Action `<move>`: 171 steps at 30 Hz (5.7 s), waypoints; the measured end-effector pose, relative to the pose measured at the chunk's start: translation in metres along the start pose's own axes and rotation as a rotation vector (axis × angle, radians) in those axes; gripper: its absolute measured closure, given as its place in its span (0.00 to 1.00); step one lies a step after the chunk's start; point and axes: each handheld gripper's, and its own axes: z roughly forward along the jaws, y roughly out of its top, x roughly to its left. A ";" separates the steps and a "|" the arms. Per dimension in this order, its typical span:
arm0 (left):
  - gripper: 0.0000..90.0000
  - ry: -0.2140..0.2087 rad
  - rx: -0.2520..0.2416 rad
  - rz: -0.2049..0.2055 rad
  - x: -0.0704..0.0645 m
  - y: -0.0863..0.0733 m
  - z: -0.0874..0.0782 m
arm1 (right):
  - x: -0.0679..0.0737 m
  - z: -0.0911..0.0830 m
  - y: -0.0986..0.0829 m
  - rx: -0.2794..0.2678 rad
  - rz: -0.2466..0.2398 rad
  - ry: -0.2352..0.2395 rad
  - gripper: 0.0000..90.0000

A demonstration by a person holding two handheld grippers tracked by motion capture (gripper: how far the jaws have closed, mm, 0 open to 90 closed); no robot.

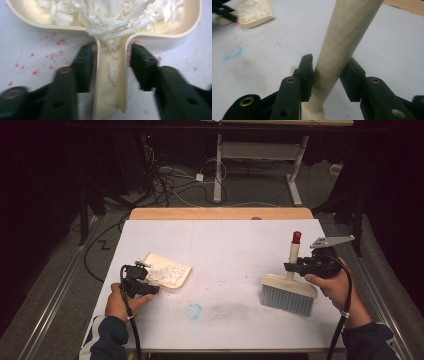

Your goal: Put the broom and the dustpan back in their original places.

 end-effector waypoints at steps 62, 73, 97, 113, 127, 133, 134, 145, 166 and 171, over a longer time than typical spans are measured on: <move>0.22 0.144 -0.502 0.528 -0.052 -0.068 -0.017 | -0.042 0.070 0.022 -0.088 0.118 -0.371 0.55; 0.20 0.119 -0.506 0.505 -0.053 -0.070 -0.017 | -0.018 0.050 0.021 -0.195 0.046 -0.345 0.44; 0.20 0.134 -0.514 0.538 -0.059 -0.070 -0.017 | 0.033 0.008 0.009 -0.341 -0.113 -0.321 0.26; 0.20 0.132 -0.511 0.552 -0.062 -0.070 -0.015 | 0.051 -0.021 -0.019 -0.374 -0.183 -0.288 0.26; 0.20 0.109 -0.506 0.564 -0.067 -0.066 -0.013 | 0.062 -0.024 -0.051 -0.370 -0.248 -0.283 0.25; 0.20 0.113 -0.504 0.570 -0.067 -0.064 -0.011 | 0.061 -0.025 -0.066 -0.370 -0.249 -0.289 0.25; 0.20 0.112 -0.504 0.570 -0.067 -0.064 -0.011 | 0.060 -0.025 -0.070 -0.373 -0.249 -0.293 0.25; 0.20 0.123 -0.519 0.557 -0.064 -0.067 -0.013 | 0.052 -0.019 -0.100 -0.332 -0.248 -0.318 0.22; 0.20 0.132 -0.516 0.588 -0.069 -0.072 -0.012 | 0.062 -0.019 -0.116 -0.322 -0.233 -0.305 0.20; 0.20 0.131 -0.517 0.594 -0.069 -0.071 -0.011 | 0.064 -0.019 -0.116 -0.322 -0.236 -0.307 0.20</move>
